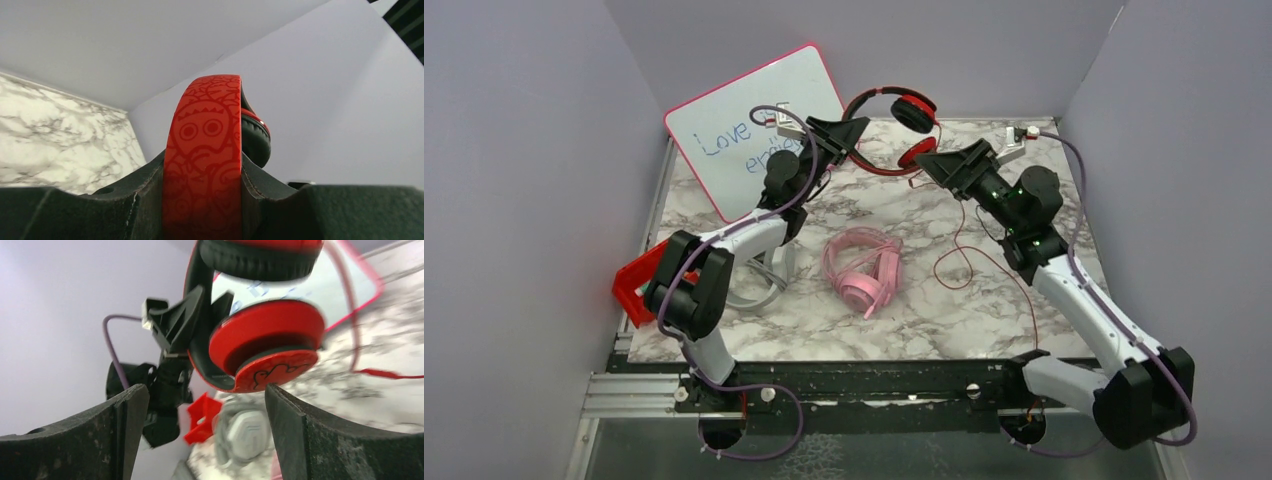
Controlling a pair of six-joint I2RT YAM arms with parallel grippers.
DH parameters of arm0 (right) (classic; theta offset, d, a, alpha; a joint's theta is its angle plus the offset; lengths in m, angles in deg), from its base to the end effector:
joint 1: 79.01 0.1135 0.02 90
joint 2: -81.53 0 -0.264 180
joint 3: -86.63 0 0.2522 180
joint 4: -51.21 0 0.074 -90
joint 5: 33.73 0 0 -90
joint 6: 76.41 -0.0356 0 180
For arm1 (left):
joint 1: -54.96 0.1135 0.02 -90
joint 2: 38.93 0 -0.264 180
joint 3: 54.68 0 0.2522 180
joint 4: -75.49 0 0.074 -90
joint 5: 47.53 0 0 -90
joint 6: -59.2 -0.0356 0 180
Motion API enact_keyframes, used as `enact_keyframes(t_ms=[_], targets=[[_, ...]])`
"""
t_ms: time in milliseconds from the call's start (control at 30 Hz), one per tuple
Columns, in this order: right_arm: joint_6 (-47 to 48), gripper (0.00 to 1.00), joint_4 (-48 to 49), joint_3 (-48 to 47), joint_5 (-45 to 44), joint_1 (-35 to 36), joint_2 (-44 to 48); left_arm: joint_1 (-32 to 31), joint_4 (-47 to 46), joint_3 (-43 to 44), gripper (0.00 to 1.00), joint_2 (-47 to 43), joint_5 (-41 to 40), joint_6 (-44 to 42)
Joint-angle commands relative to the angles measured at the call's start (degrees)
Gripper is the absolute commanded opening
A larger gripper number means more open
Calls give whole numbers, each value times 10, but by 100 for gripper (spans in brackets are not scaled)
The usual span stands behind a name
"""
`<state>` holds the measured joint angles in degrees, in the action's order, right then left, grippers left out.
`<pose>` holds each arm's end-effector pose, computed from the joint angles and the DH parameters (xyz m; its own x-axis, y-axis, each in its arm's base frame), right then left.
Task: Wrap the headphones
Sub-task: Adjust the headphones.
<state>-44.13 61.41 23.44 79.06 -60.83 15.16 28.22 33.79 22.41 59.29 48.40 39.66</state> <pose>0.2541 0.0980 0.3544 -0.4900 0.6595 -0.5701 -0.4469 0.3715 0.8138 0.3515 -0.1812 0.3223 -0.3982 -0.8490 -0.3473 0.4743 0.1336 -0.8702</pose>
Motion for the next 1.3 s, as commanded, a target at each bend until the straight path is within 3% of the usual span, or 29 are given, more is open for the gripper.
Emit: enact_keyframes(t_ms=[0, 67, 200, 333, 433, 533, 667, 867, 1067, 1200, 1267], targets=[[158, 91, -154, -2, -160, -1, 49, -17, -61, -44, 0, 17, -75, -62], [199, 93, -174, -16, -147, -1, 26, -25, -62, -61, 0, 34, -95, -78], [285, 93, -238, -102, -32, -2, -90, -35, -73, -79, 0, 80, -108, -72], [461, 88, -254, -148, 77, 26, -179, -40, -46, -74, 0, 105, -113, -93], [619, 87, -246, -157, 25, 87, -201, -41, -7, -64, 0, 109, -105, -106], [723, 84, -200, -149, 90, 101, -227, -41, 32, -60, 0, 107, -105, -107], [814, 77, -193, -147, 110, 100, -268, -38, 65, -42, 0, 109, -80, -90], [855, 70, -185, -152, 115, 101, -312, -31, 72, -34, 0, 90, -42, -47], [855, 41, -169, -172, 75, 110, -329, -29, 78, -30, 0, 74, -11, -26], [889, 10, -190, -182, 65, 110, -320, -22, 111, -19, 1, 55, 26, -29], [915, 1, -205, -179, 70, 109, -305, -5, 150, -5, 17, 44, 77, -33]])
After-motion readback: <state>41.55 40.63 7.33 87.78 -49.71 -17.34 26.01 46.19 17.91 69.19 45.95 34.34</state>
